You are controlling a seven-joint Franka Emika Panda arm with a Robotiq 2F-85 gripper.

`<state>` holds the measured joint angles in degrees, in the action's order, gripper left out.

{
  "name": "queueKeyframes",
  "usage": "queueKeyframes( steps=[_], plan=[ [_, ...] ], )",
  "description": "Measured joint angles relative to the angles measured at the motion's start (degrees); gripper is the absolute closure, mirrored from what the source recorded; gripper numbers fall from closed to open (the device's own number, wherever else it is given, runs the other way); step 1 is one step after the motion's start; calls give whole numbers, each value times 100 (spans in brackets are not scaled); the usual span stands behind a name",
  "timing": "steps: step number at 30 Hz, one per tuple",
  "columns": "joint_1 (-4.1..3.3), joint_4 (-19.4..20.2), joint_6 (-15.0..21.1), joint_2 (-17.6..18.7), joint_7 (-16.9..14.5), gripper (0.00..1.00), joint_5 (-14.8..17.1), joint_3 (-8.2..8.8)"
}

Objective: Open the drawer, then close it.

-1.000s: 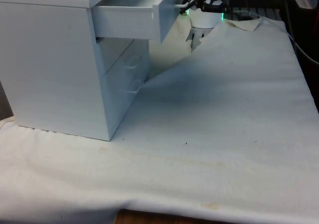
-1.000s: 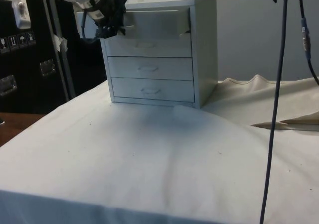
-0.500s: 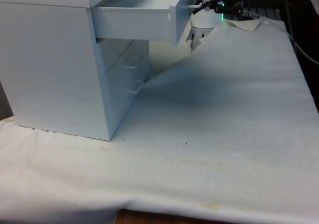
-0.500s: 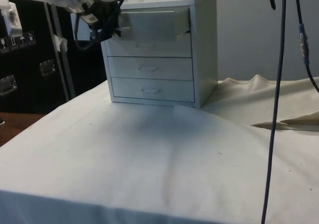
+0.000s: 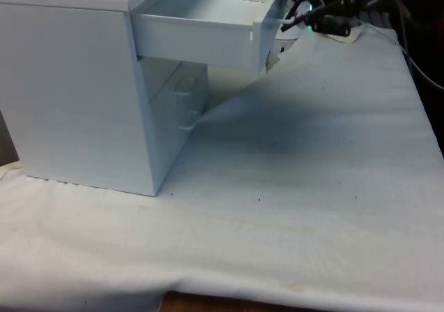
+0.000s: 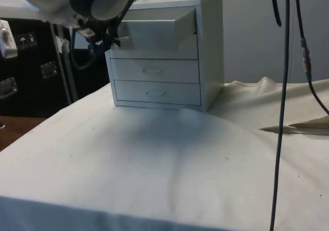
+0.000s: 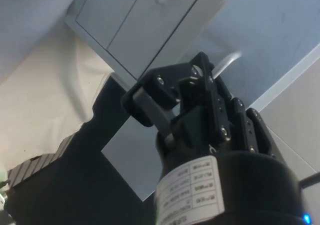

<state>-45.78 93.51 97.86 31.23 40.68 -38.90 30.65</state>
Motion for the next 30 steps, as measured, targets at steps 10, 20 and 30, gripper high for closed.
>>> queueKeyframes(
  steps=[10, 20, 30],
  plan=[
    [-17, -109, -143, 155, 143, 100, 0, -86],
    [-40, -235, -315, 304, 235, 100, -69, -160],
    [-46, -372, -510, 372, 395, 51, -69, -309]
  ],
)
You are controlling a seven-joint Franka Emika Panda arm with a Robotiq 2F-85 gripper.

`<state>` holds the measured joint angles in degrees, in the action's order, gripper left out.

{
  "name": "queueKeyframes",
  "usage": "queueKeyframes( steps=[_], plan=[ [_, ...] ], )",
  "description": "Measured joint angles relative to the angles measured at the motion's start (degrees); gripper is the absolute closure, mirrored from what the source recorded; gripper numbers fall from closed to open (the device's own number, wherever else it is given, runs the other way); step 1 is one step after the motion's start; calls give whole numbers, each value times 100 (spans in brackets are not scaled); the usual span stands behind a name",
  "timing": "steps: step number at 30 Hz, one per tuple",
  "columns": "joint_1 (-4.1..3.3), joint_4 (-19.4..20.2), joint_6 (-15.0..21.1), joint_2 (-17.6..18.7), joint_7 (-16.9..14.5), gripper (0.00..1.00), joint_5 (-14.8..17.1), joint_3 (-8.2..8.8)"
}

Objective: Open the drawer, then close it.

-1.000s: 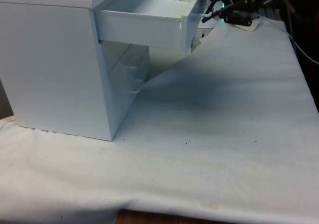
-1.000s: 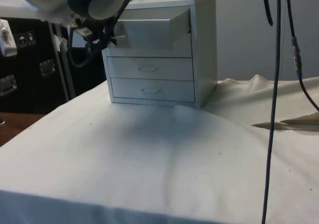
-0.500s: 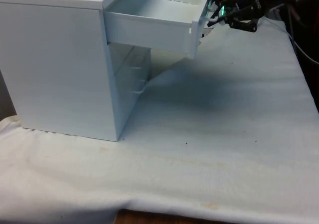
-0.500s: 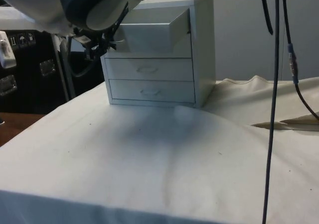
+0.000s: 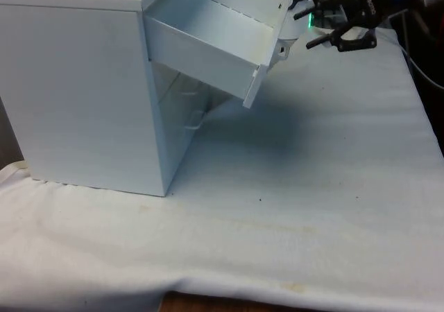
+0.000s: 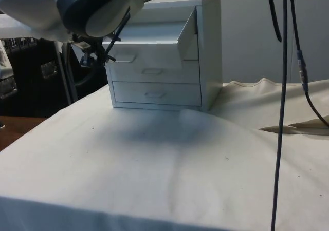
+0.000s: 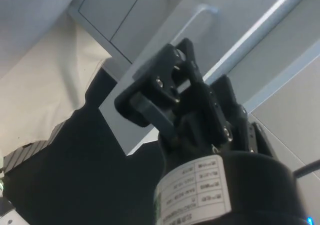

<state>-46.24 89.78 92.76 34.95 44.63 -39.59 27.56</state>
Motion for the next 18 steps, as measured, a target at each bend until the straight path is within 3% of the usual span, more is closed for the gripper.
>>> queueKeyframes(
  steps=[3, 4, 10, 18],
  plan=[
    [6, 0, 0, 6, 0, 30, 0, 0],
    [6, 0, 0, 6, 0, 30, 0, 0],
    [6, 0, 0, 6, 11, 0, 0, -6],
    [-6, -52, -57, 40, 126, 0, 0, -80]
  ],
)
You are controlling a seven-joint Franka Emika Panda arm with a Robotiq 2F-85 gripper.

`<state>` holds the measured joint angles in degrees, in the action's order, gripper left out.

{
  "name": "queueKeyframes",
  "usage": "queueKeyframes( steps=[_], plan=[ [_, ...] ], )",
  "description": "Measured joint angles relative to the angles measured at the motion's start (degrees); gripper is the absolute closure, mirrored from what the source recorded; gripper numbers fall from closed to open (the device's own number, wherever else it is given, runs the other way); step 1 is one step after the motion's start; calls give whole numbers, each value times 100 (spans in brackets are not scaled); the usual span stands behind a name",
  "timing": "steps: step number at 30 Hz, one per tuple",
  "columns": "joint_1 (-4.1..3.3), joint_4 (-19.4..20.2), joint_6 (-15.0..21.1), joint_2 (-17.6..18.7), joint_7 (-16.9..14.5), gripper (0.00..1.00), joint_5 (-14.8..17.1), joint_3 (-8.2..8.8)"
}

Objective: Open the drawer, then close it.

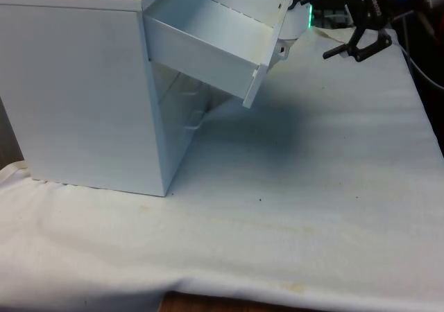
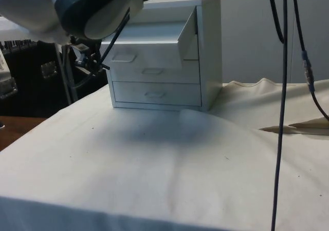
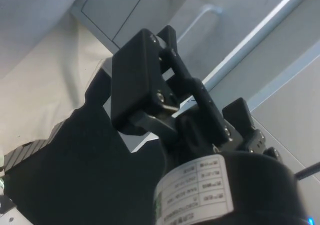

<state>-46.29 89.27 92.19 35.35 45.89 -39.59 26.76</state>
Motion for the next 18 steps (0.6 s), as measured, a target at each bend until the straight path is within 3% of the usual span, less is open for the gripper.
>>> queueKeyframes(
  steps=[18],
  plan=[
    [-6, -327, -109, 269, 332, 0, 183, -160]
  ],
)
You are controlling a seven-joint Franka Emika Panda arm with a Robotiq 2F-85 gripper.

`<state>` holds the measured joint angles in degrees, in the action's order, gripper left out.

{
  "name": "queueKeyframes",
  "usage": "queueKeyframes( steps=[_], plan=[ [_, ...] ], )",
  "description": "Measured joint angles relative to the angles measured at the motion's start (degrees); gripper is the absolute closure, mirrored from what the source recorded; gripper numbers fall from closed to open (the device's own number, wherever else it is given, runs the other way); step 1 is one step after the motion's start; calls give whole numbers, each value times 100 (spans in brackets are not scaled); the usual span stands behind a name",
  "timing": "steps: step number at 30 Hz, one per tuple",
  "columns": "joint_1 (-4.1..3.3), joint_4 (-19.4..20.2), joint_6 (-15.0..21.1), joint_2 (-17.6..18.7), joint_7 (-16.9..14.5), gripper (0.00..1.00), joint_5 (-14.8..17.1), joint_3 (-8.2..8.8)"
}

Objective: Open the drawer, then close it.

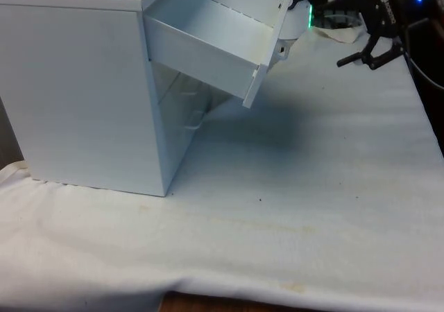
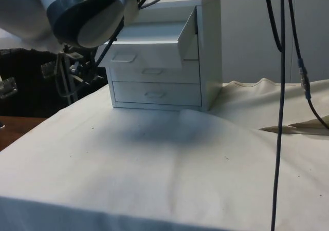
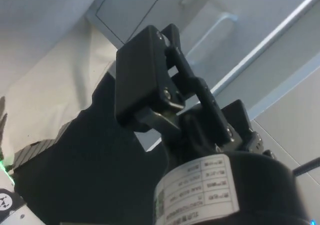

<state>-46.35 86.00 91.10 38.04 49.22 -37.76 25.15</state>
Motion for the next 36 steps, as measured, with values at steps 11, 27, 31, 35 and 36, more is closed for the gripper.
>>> queueKeyframes(
  steps=[11, 27, 31, 35, 36],
  plan=[
    [0, -258, -6, 241, 92, 0, 264, -23],
    [29, -350, 34, 338, 235, 36, 464, -46],
    [29, -350, 34, 338, 246, 62, 464, -46],
    [29, -350, 40, 338, 246, 78, 464, -46],
    [29, -350, 40, 338, 246, 82, 464, -46]
  ],
)
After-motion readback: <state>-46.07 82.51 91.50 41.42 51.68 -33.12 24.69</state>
